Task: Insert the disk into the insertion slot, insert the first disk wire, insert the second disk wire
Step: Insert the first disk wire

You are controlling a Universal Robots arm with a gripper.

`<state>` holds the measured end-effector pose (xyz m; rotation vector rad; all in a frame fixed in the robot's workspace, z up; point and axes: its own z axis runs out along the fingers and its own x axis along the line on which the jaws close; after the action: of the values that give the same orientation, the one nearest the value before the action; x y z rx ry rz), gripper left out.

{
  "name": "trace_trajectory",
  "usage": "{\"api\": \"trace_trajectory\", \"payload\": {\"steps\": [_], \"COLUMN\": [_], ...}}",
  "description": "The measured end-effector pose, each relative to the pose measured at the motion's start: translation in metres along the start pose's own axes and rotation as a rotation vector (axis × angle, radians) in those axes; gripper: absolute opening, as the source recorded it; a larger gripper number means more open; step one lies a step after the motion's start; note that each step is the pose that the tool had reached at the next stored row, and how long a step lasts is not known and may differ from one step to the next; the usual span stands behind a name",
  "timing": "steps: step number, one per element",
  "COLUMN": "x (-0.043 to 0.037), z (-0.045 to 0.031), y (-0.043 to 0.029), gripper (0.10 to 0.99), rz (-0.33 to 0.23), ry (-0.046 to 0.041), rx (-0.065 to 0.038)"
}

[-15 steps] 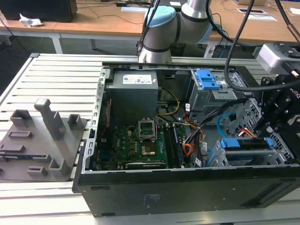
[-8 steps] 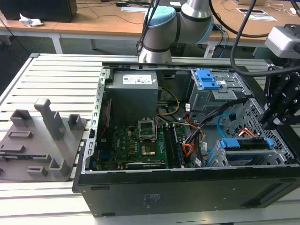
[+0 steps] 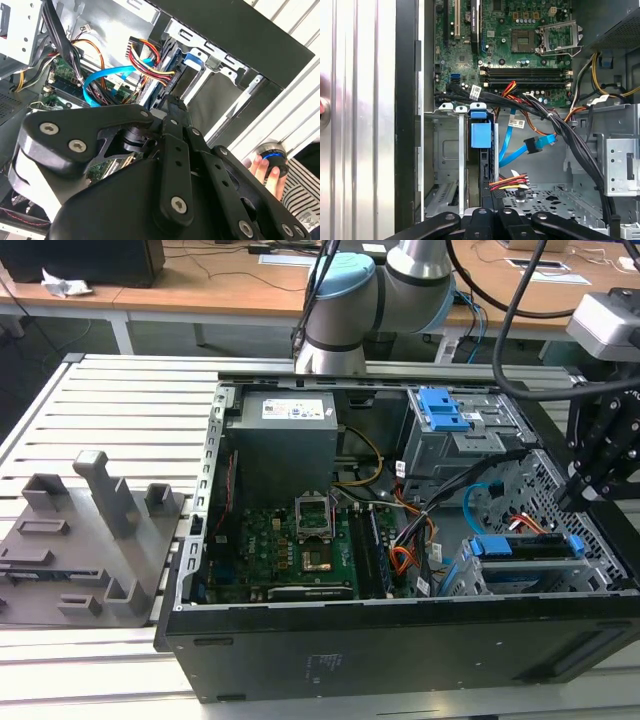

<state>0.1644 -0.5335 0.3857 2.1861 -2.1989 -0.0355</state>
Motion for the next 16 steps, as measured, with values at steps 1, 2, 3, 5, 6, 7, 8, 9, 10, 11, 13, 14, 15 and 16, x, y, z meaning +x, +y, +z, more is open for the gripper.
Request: {"api": "trace_trajectory", "payload": {"steps": [1, 2, 3, 5, 6, 7, 8, 9, 10, 11, 13, 14, 15, 16], "x": [0.0000, 0.0000, 0.0000, 0.0000, 0.0000, 0.0000, 0.0000, 0.0000, 0.0000, 0.0000, 0.0000, 0.0000, 0.0001, 0.0001], "z": [-0.0002, -0.0004, -0.0006, -0.0009, -0.0010, -0.0011, -0.0014, -0.0016, -0.0019, -0.0021, -0.0018, -0.0016, -0.0011, -0.0008], "y": [0.0000, 0.0000, 0.0000, 0.0001, 0.0000, 0.0001, 0.0001, 0.0001, 0.0001, 0.0003, 0.0056, 0.0078, 0.0141, 0.0186], "gripper": [0.106, 0.106, 0.106, 0.106, 0.106, 0.106, 0.106, 0.106, 0.106, 0.106, 0.106, 0.106, 0.106, 0.106], "rz": [0.000, 0.000, 0.000, 0.000, 0.000, 0.000, 0.000, 0.000, 0.000, 0.000, 0.000, 0.000, 0.000, 0.000], "ry": [0.0001, 0.0000, -0.0001, 0.0000, 0.0000, 0.0000, 0.0000, 0.0001, 0.0000, 0.0000, 0.0001, 0.0001, -0.0003, -0.0008], "rx": [0.000, 0.000, 0.000, 0.000, 0.000, 0.000, 0.000, 0.000, 0.000, 0.000, 0.000, 0.000, 0.000, 0.000]}}
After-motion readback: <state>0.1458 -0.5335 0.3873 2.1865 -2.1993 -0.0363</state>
